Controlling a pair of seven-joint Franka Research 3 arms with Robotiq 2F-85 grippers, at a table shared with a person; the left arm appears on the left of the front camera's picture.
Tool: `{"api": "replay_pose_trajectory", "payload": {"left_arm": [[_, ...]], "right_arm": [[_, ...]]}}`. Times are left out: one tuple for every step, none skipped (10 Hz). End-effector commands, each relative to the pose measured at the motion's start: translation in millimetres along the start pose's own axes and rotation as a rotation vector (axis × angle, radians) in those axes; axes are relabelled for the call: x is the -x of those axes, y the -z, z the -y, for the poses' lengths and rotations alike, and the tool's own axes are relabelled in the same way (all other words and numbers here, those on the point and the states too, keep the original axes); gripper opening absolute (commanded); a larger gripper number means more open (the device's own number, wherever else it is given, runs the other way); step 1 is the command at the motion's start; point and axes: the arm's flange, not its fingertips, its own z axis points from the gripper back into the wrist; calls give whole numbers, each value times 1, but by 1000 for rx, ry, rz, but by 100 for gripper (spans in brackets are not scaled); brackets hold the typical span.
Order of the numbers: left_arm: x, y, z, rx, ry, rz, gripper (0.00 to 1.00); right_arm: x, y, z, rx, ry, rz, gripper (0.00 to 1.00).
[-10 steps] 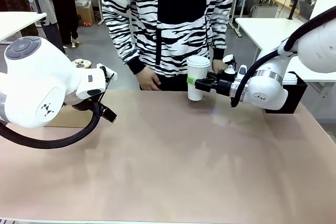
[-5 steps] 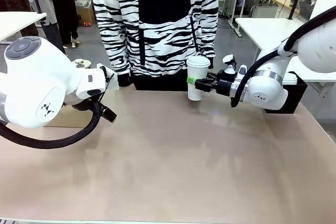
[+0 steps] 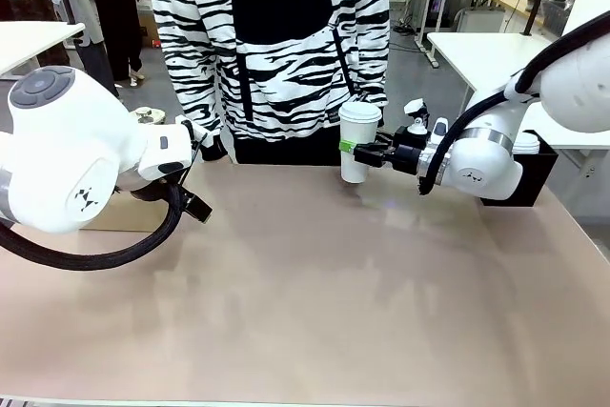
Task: Pour a drink into a cup and package it in a carrier.
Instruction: When a person places the Paper Cup Lid on the 600 ml Paper Cup , lift the 600 ml Paper Cup.
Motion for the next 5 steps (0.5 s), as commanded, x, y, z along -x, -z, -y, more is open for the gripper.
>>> {"api": "replay_pose_trajectory", "payload": {"left_arm": [[0,-1,0,2,0,2,100],[0,-1,0,2,0,2,100],[0,-1,0,2,0,2,100],[0,-1,0,2,0,2,100],[0,-1,0,2,0,2,100]], "right_arm": [[-4,2,-2,8,-1,4,81],[-4,2,-2,8,-1,4,81],[-4,2,-2,8,-1,4,81],[0,0,0,0,0,0,81],[-17,-4,-4,4,-16,15,81]]}}
